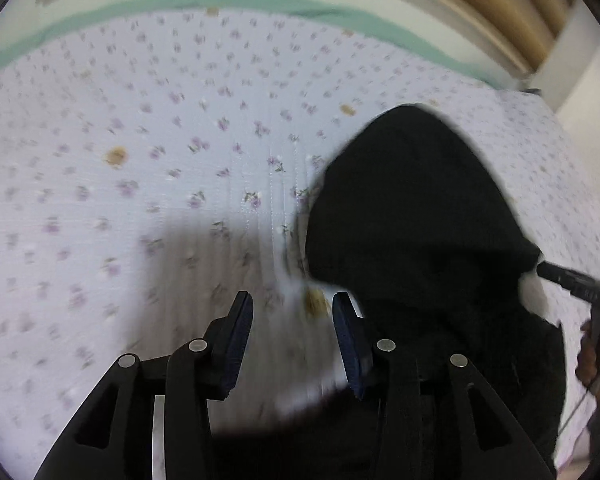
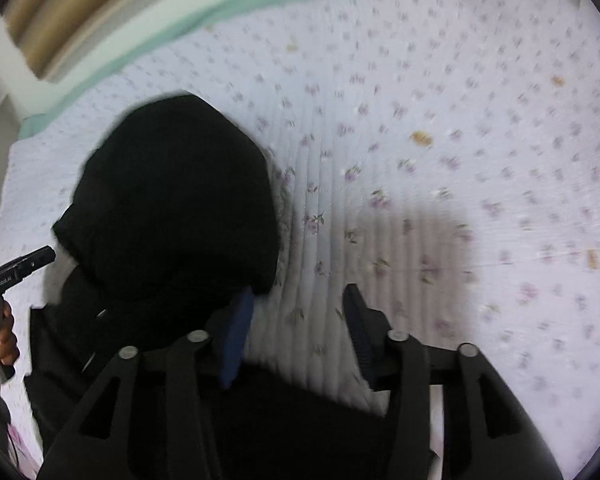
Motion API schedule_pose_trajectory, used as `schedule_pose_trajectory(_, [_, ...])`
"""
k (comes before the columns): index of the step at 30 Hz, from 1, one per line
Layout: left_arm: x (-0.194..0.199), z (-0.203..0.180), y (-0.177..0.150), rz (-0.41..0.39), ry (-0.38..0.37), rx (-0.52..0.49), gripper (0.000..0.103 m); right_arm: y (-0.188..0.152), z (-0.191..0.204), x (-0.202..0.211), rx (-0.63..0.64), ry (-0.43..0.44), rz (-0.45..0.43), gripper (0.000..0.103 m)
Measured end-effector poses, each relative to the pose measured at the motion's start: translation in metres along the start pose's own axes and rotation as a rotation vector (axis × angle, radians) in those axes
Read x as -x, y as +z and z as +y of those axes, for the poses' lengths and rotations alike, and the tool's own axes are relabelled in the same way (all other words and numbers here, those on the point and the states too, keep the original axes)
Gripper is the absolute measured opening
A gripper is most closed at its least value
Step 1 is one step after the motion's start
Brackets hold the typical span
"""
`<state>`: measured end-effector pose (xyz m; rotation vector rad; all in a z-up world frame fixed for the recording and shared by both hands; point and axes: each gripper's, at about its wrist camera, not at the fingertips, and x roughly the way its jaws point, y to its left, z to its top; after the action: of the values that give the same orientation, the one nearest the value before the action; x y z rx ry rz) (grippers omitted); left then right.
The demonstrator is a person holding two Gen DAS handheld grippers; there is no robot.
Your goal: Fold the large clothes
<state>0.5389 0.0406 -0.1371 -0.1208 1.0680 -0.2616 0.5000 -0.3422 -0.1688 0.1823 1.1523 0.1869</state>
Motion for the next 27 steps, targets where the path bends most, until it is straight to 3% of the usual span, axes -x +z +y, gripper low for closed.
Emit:
schedule_pose_trajectory(4, [0.04,-0.013,0.021,-0.102,-0.069,-0.022,0.042,0.019,0.011,0.039,0.011,0.027,-0.099,0.066])
schedule_pose_trajectory(7, [0.038,-0.037,0.057,-0.142,-0.138,-0.025,0.045,0.052,0.03,0.034,0.022,0.063,-0.127,0.071])
schedule_pose_trajectory(10, [-0.001,-0.051,0.072,-0.084,-0.151,-0.017,0.045,0.066,0.046,0.004,0.06,0.06,-0.106,0.071])
schedule_pose_trajectory(14, [-0.075,-0.038,0.056,0.098,-0.153,0.061,0.045,0.049,0.054,-0.062,0.118,-0.008,0.026,0.068])
schedule_pose_trajectory(16, [-0.092,-0.027,0.04,0.092,-0.175,0.086,0.045,0.037,0.044,-0.09,0.104,-0.001,0.077,0.067])
schedule_pose_trajectory(20, [-0.1,-0.021,0.031,0.07,-0.181,0.097,0.045,0.028,0.017,-0.101,-0.017,0.106,0.05,0.067])
schedule_pose_trajectory(24, [-0.095,-0.034,0.031,0.055,-0.164,0.064,0.045,0.029,0.024,-0.097,0.028,0.07,0.056,0.066])
schedule_pose_trajectory(27, [-0.077,-0.036,0.038,0.057,-0.162,0.017,0.045,0.035,0.022,-0.082,0.019,0.098,0.094,0.067])
